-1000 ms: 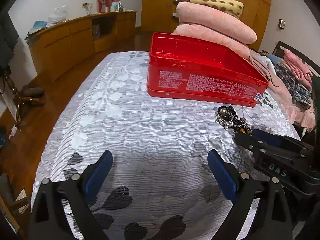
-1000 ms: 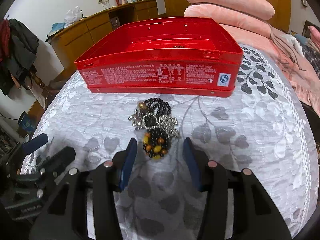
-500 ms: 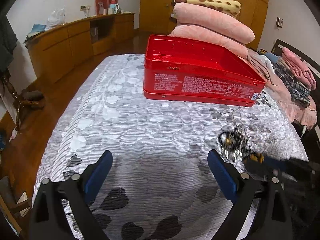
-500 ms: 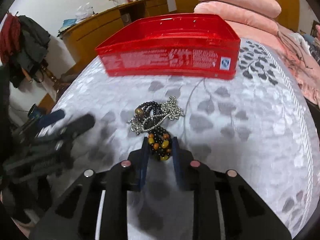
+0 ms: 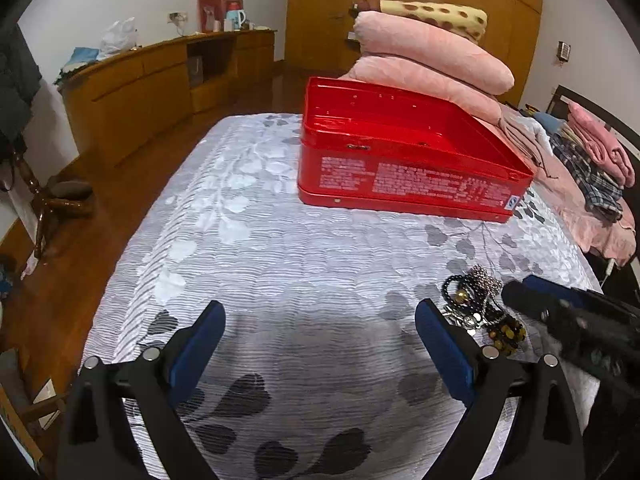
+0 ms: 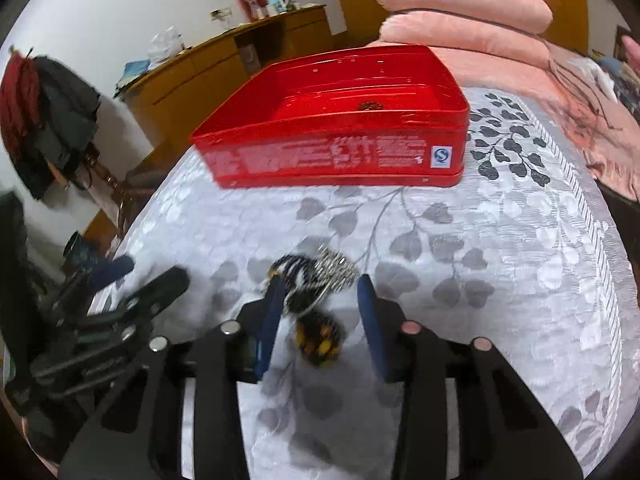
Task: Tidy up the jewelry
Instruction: 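Grasp the black bead strand with the right tool and lift it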
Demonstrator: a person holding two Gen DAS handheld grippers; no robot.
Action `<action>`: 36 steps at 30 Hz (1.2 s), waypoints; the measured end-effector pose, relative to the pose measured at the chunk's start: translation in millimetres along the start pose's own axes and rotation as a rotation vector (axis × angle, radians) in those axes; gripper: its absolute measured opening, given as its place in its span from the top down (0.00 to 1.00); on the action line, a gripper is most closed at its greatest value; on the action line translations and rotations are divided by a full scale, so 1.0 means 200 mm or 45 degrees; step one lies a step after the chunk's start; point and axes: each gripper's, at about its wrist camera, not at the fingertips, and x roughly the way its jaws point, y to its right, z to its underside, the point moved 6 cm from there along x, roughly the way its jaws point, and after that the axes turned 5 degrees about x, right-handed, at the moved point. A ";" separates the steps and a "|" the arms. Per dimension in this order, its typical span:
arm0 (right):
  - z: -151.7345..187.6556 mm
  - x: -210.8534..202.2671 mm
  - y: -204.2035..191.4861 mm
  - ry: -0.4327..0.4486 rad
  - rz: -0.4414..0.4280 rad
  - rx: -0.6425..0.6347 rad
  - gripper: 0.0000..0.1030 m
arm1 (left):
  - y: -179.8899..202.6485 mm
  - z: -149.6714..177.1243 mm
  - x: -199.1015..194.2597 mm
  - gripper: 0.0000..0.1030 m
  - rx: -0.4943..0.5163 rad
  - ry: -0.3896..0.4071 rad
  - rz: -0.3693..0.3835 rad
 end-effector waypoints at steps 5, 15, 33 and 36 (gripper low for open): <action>0.01 0.09 0.02 -0.052 0.022 -0.002 0.71 | 0.00 -0.02 0.00 0.09 0.006 0.010 -0.007; 0.02 0.13 -0.02 -0.037 0.042 -0.050 0.80 | 0.02 -0.04 0.05 0.09 0.017 -0.010 -0.004; -0.08 -0.19 0.14 0.145 -0.027 0.056 0.84 | 0.11 -0.04 0.05 0.09 0.044 -0.017 0.043; -0.09 -0.27 0.21 0.181 0.003 0.079 0.84 | 0.17 -0.04 0.05 0.09 0.047 -0.026 0.085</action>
